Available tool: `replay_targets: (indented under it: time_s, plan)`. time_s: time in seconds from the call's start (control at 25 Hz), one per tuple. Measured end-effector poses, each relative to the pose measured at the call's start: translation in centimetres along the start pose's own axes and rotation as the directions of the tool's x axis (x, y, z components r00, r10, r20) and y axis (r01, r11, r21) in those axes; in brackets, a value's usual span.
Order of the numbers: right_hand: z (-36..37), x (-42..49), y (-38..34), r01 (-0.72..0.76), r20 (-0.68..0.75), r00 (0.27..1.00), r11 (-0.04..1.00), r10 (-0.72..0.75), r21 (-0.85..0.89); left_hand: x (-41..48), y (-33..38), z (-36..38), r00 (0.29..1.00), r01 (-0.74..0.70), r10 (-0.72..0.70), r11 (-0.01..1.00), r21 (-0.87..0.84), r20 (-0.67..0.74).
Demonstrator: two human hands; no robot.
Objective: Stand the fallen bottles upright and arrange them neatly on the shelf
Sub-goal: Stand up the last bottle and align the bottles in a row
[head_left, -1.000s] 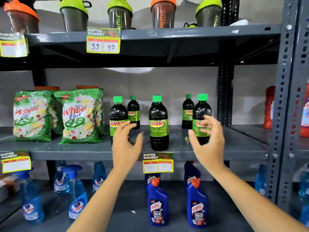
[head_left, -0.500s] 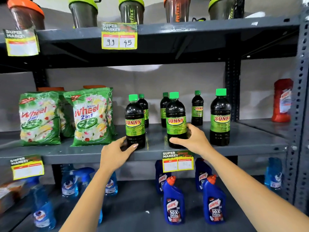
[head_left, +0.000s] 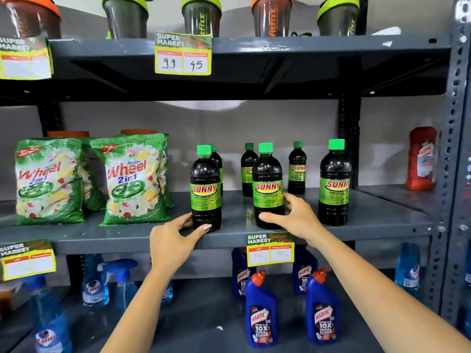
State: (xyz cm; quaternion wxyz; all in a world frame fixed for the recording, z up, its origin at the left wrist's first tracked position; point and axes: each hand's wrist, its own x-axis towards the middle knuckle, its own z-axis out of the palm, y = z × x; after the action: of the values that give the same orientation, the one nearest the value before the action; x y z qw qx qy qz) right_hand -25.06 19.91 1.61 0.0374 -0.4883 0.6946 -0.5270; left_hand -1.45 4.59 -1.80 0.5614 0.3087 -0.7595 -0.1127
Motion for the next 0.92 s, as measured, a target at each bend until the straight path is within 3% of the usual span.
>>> replay_targets:
  time_s: [0.2,0.6,0.72,0.8,0.84,0.92]
  plan:
    - [0.1,0.1,0.2,-0.002,0.004,1.000,1.000,0.002,0.008,-0.5,-0.1,0.1,0.997,-0.059,0.057,0.997,-0.046,-0.045]
    - [-0.2,0.5,-0.1,-0.033,0.111,0.994,0.997,0.024,0.077,-0.6,-0.6,0.4,0.999,-0.026,0.023,0.997,-0.079,-0.042]
    - [-0.4,0.0,-0.5,-0.038,0.106,0.994,0.999,0.038,0.001,-0.6,-0.6,0.4,1.000,-0.007,0.007,0.997,-0.082,-0.007]
    - [-0.5,-1.3,-0.5,0.055,-0.078,0.995,0.998,-0.055,0.005,-1.1,-0.1,0.2,0.998,0.002,-0.007,0.997,-0.078,-0.060]
    - [-0.8,-2.3,-0.4,0.176,-0.257,0.952,0.984,-0.164,0.026,-1.5,0.5,0.2,0.990,-0.006,-0.006,0.996,-0.086,-0.140]
    - [-2.3,-4.4,0.6,0.388,-0.621,0.703,0.919,-0.346,-0.073,-2.8,2.8,0.4,0.926,-0.162,0.121,0.983,-0.088,-0.358]
